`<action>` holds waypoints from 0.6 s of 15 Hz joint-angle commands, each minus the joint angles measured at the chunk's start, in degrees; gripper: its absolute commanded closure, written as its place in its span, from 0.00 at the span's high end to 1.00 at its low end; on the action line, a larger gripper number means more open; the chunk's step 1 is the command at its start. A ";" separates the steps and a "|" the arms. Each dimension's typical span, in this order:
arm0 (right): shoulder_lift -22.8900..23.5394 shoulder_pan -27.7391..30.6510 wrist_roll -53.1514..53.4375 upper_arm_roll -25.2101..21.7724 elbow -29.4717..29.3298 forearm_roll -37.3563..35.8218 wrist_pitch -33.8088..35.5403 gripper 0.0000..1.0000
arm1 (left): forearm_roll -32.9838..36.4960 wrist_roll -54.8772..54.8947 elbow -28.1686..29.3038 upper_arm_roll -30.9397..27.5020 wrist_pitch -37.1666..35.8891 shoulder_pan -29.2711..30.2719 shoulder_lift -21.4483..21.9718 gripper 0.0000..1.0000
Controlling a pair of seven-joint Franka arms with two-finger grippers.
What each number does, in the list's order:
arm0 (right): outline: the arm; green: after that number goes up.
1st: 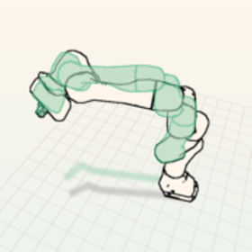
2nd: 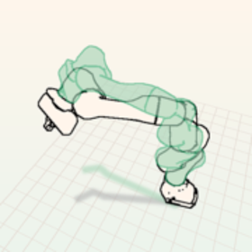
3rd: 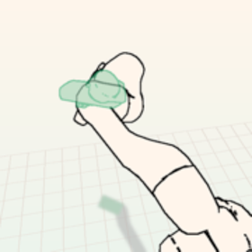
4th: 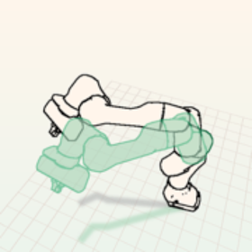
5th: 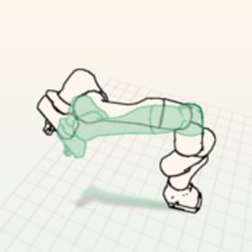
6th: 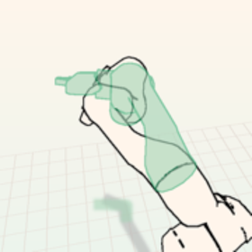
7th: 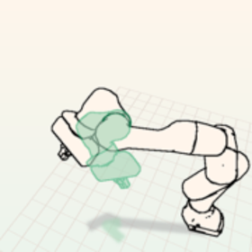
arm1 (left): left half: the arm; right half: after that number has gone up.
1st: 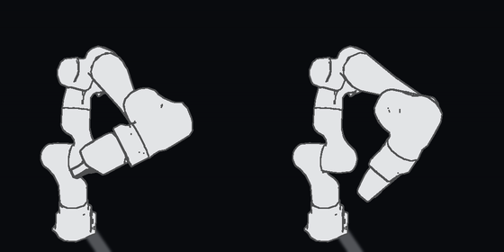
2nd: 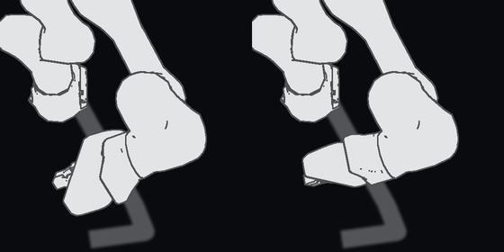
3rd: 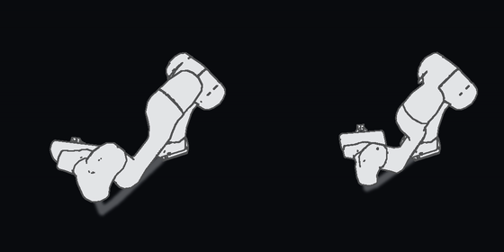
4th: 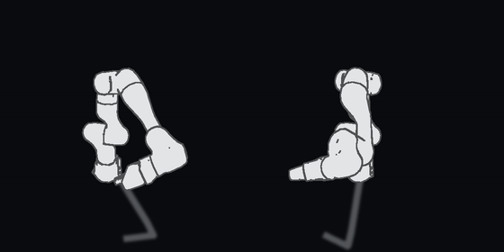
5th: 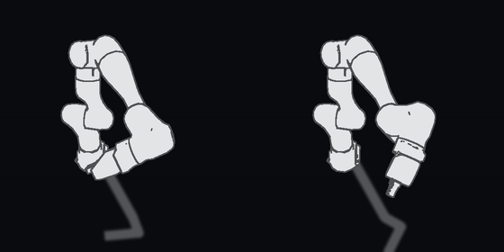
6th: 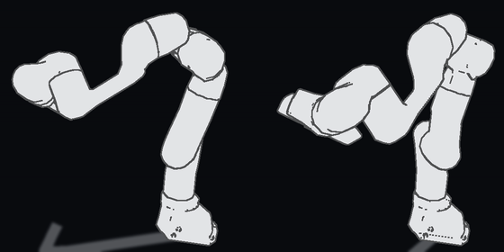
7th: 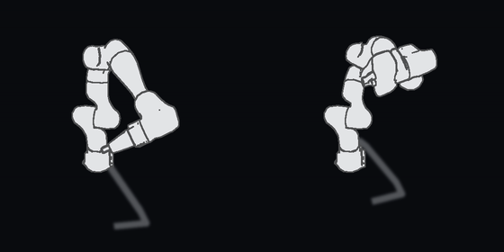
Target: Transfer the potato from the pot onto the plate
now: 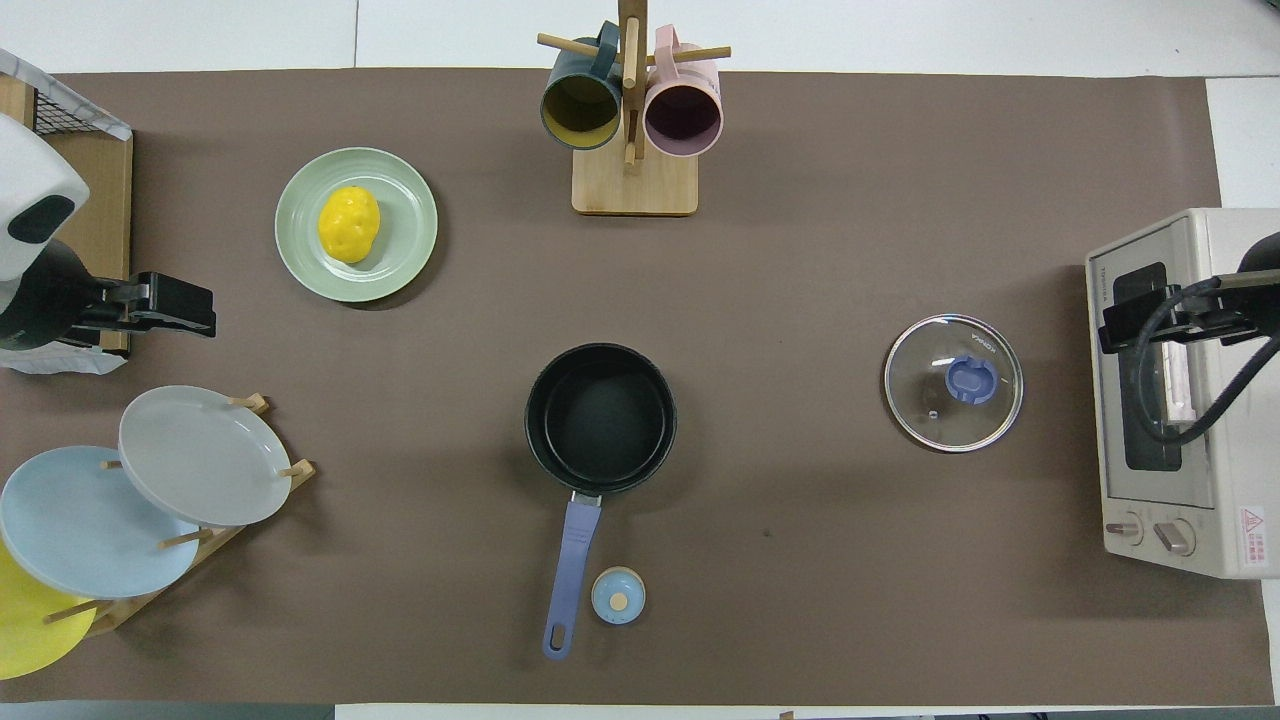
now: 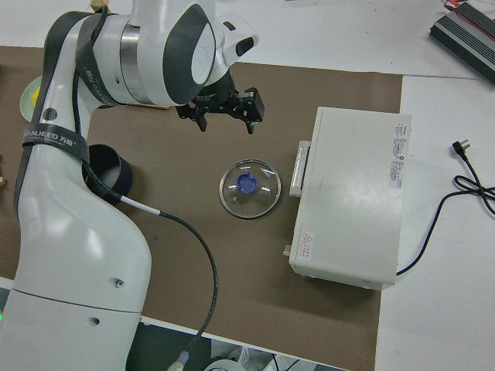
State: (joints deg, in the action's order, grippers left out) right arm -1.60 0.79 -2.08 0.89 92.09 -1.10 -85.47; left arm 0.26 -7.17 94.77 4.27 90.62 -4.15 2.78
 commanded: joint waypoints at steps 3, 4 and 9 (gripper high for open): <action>0.37 0.00 -0.47 -0.10 -0.77 -0.30 0.39 1.00 | -1.93 -1.18 -1.16 -0.41 -1.15 -0.77 -1.29 1.00; 0.28 0.00 -0.47 -0.10 -0.77 -0.30 0.48 1.00 | -1.93 -1.01 -1.08 -0.41 -1.15 -0.68 -1.38 1.00; 0.28 0.09 -0.38 -0.10 -0.77 -0.22 0.39 1.00 | -2.02 -0.39 -1.08 -0.32 -1.06 -0.24 -1.20 1.00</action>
State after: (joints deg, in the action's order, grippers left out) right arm -1.60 0.79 -2.08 0.89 92.09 -1.10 -85.47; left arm -0.90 -7.37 94.10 4.32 89.68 -4.26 1.60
